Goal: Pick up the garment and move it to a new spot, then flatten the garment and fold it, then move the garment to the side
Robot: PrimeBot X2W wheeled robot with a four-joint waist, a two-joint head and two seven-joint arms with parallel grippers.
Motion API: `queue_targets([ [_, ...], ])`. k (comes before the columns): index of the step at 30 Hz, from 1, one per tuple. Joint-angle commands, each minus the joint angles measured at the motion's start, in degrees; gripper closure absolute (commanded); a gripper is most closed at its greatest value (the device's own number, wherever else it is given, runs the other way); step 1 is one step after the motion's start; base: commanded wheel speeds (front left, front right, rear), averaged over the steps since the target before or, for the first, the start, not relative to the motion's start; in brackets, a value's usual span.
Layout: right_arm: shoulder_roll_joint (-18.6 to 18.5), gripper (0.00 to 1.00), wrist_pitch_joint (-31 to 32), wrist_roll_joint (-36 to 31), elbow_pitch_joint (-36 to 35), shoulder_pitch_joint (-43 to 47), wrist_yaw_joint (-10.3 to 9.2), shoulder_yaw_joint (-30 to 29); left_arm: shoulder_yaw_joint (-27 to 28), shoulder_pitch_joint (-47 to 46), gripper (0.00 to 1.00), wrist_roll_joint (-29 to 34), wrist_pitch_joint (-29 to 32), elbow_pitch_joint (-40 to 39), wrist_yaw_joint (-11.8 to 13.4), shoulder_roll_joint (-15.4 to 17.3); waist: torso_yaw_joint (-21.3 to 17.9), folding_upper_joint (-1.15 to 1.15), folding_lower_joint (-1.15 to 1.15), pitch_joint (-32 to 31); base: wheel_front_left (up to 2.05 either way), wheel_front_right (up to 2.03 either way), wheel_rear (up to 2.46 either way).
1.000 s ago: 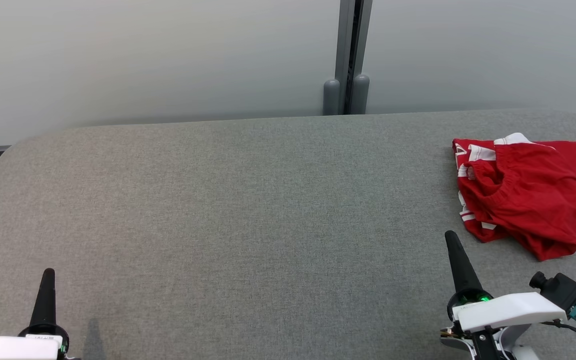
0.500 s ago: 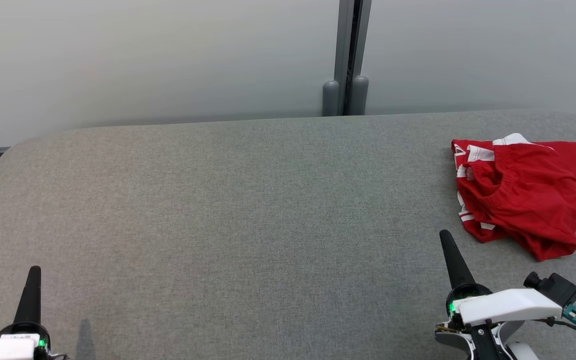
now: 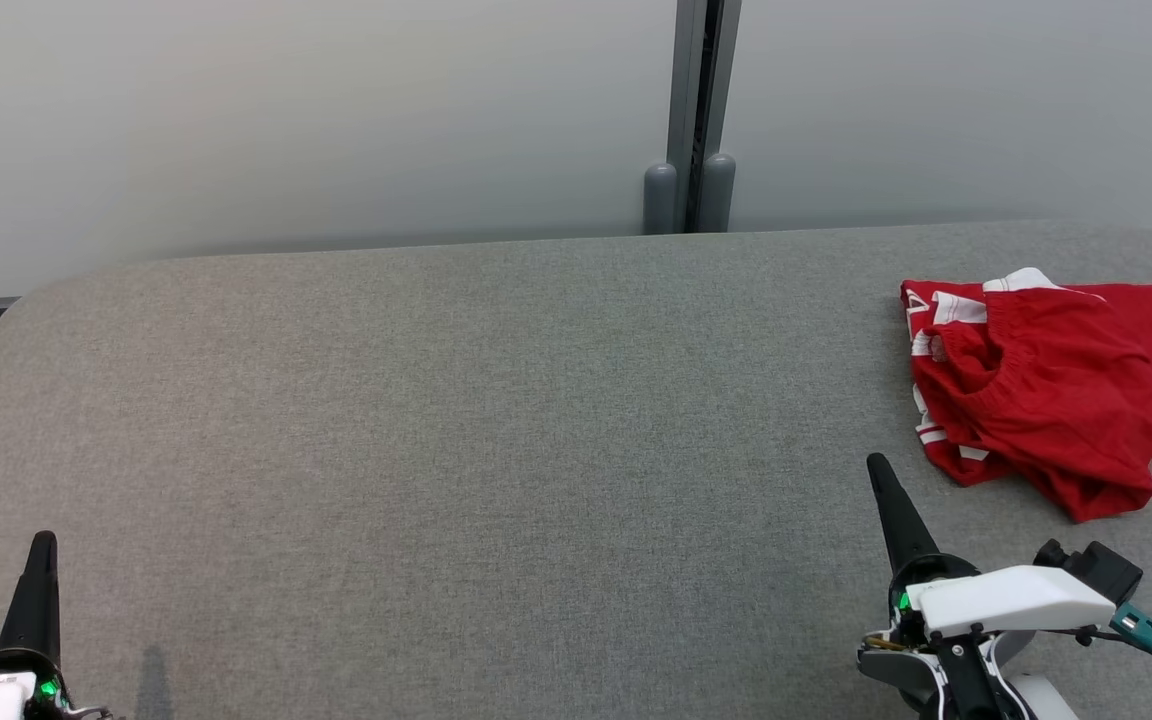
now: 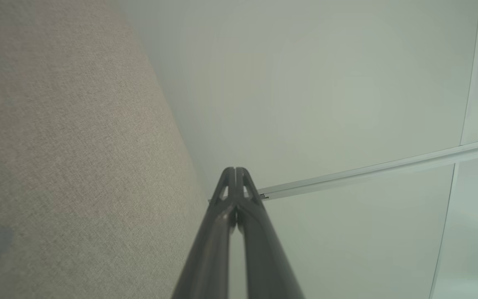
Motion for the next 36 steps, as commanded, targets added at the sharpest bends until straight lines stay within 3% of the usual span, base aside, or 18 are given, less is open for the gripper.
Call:
queue_targets([
  [1,-0.3,1.0,0.3,1.1,0.0,-1.0,0.04,0.1,0.6,-1.2,1.0,-1.1,0.5,-0.5,-0.1,0.3,0.0,0.0,0.0,0.0,0.0,0.0,0.0],
  [36,-0.2,1.0,1.3,14.2,2.2,-3.1,0.04,2.3,5.7,-1.9,1.0,-13.1,6.4,-0.6,-0.1,-0.1,-0.2,0.0,0.0,-0.4,0.0,0.0,0.0],
])
